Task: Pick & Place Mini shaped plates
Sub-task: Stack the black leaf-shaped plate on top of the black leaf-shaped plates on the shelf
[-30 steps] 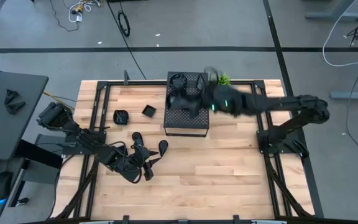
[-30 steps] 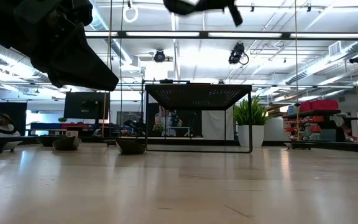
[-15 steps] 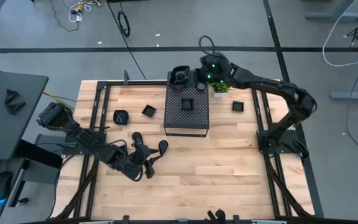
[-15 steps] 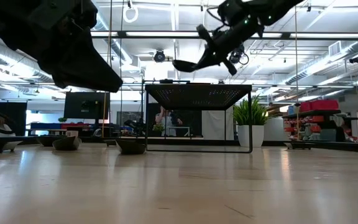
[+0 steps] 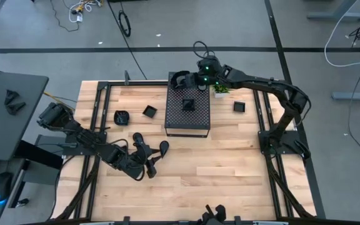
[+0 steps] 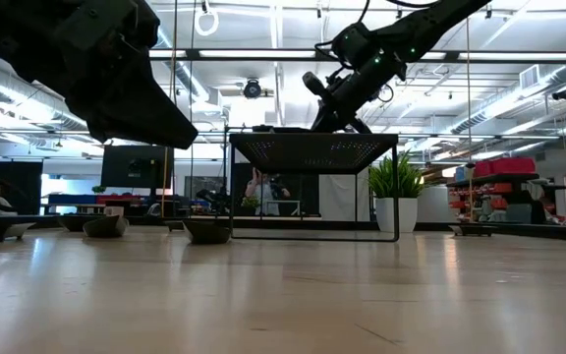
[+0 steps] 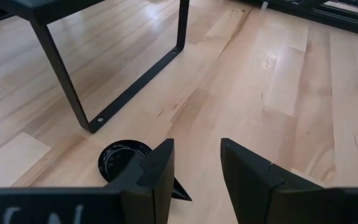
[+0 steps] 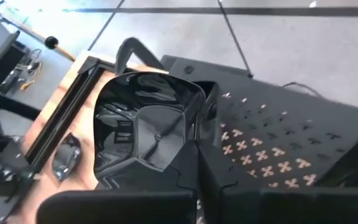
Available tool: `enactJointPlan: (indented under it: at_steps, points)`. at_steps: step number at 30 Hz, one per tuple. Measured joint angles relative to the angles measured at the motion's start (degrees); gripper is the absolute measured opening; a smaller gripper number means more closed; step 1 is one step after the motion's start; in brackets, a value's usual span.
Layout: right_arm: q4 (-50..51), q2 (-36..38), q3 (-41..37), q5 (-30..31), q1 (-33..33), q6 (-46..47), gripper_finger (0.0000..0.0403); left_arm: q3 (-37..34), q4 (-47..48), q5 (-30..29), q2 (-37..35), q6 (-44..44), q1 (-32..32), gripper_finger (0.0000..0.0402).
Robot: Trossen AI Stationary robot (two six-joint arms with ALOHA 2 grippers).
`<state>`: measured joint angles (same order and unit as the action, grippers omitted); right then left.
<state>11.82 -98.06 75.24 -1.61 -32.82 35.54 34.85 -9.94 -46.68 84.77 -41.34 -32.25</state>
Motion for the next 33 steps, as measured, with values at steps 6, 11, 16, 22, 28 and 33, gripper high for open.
enactJointPlan:
  at_steps: [6, 11, 16, 22, 28, 33]
  points:
    - [0.11, 0.00, 0.00, 1.12, 0.00, -0.01, 0.0016, 0.00, -0.02, 0.00, 0.00, 0.00, 0.00, 0.0135]
    - [0.27, -0.37, 0.00, 1.15, 0.00, -0.01, 0.0018, 0.00, -0.02, 0.02, 0.00, 0.00, 0.00, 0.0135]
    - [-0.21, -0.37, 0.00, 2.15, 0.00, -0.03, 0.0018, 0.00, -0.02, 0.02, 0.00, 0.00, 0.00, 0.0135]
    - [-1.22, -1.19, -0.02, 2.09, 0.00, -0.07, 0.0027, 0.00, -0.04, 0.02, 0.00, 0.02, 0.00, 0.0135]
    - [-3.72, -2.40, -0.09, 2.23, 0.00, -2.55, 0.0078, 0.00, 0.04, 0.02, 0.00, 0.02, 0.00, 0.0135]
    - [-6.29, -1.47, -0.09, 2.04, 0.00, -6.03, 0.0136, 0.00, 0.06, 0.04, 0.00, 0.03, 0.00, 0.0135]
